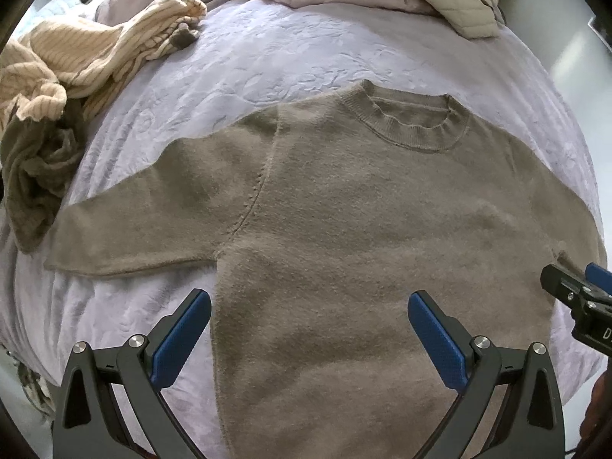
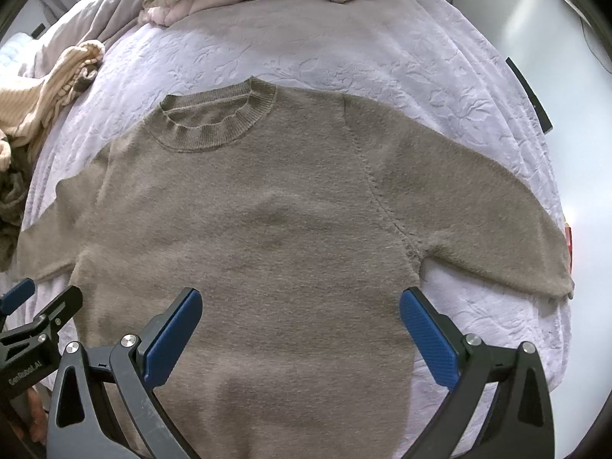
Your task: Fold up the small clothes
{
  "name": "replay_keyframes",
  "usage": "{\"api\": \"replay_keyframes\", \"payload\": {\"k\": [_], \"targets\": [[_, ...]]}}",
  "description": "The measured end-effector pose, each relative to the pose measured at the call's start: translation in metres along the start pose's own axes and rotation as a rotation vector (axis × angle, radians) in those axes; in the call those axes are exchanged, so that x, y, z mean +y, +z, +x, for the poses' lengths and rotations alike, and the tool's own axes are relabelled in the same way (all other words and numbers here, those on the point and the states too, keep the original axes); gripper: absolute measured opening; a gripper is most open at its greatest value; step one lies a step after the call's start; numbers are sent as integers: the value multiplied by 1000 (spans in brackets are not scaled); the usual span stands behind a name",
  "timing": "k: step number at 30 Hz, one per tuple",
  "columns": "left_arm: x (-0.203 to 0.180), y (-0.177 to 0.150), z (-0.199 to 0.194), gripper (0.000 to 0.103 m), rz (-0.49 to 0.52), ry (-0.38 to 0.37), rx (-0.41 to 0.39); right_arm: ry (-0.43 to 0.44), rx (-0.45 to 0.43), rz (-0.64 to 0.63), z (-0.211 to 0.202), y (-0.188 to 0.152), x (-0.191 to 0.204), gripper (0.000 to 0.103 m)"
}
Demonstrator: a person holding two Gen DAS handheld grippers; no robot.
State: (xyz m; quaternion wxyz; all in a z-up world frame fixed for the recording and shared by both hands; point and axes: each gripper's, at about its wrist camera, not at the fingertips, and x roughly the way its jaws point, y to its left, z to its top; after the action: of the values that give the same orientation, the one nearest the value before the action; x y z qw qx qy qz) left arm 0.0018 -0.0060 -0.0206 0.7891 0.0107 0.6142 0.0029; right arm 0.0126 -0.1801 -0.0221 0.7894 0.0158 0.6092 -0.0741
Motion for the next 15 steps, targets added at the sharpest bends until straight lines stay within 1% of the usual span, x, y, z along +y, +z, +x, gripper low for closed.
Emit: {"api": "replay_keyframes", "payload": {"k": [15], "targets": [[-1, 0, 1, 103, -7, -8, 8, -13, 5, -8, 2, 0, 0, 103]]}}
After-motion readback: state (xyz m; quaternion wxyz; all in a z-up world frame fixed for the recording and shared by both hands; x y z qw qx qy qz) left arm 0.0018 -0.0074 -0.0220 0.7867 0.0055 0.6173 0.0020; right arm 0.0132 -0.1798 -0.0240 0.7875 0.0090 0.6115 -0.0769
